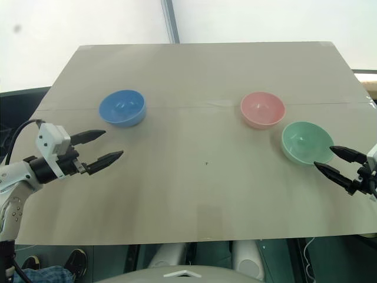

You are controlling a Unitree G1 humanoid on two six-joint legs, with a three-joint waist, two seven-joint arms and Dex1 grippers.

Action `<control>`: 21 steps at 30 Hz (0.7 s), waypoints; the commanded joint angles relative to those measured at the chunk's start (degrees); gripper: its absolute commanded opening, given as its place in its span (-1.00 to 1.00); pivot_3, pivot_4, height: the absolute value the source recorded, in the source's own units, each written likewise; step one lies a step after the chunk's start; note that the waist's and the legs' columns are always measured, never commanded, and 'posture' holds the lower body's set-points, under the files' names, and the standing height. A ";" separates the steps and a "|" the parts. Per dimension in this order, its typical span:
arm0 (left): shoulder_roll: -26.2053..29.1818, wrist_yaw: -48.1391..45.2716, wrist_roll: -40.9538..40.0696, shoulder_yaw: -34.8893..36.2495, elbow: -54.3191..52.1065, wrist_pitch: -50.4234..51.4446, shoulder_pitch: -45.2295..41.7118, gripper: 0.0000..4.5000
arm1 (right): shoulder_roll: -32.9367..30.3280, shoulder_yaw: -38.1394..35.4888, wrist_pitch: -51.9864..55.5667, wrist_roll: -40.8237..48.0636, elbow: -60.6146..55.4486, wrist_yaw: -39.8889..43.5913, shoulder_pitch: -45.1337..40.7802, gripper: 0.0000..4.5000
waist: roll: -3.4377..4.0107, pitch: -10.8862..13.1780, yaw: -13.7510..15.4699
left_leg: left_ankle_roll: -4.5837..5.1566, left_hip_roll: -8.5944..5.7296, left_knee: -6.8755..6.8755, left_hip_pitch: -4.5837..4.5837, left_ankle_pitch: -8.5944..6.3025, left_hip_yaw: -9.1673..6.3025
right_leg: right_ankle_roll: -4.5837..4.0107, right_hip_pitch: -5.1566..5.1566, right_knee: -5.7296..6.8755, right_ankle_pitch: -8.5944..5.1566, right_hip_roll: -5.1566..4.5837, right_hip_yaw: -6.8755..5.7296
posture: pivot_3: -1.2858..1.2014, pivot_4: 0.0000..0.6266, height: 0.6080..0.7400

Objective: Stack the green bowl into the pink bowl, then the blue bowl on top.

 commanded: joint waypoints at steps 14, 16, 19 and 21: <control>-1.76 1.41 0.42 0.63 -1.39 -3.76 1.50 1.00 | -2.69 -1.19 0.70 0.64 -0.03 0.85 -3.37 0.51 | 0.00 0.00 0.05 | 0.00 0.00 0.01 0.00 0.00 0.00 | 0.00 0.00 0.00 0.00 0.00 -0.01 | 0.03 -0.52 1.00; -1.51 1.18 0.44 0.59 -1.57 -3.70 1.98 1.00 | -2.61 -0.95 0.59 0.62 -0.01 0.99 -3.58 0.51 | 0.00 0.00 0.04 | 0.00 0.00 0.01 0.00 0.00 -0.01 | 0.00 0.00 0.00 0.00 0.00 -0.01 | 0.03 -0.52 1.00; -1.38 1.06 0.26 0.66 -1.73 -3.65 2.29 1.00 | -2.75 -0.69 0.82 0.71 -0.02 0.99 -4.08 0.51 | 0.00 0.00 -0.01 | 0.00 0.01 0.00 0.00 0.00 0.00 | 0.00 0.00 0.00 0.00 0.01 -0.01 | 0.03 -0.52 1.00; -1.41 1.18 0.42 0.56 -1.58 -3.85 2.19 1.00 | -2.88 -0.60 0.88 0.66 0.17 0.99 -4.50 0.51 | 0.00 0.00 0.02 | 0.00 0.01 0.01 0.00 0.00 0.00 | 0.00 0.00 0.01 0.00 0.01 0.00 | 0.03 -0.52 1.00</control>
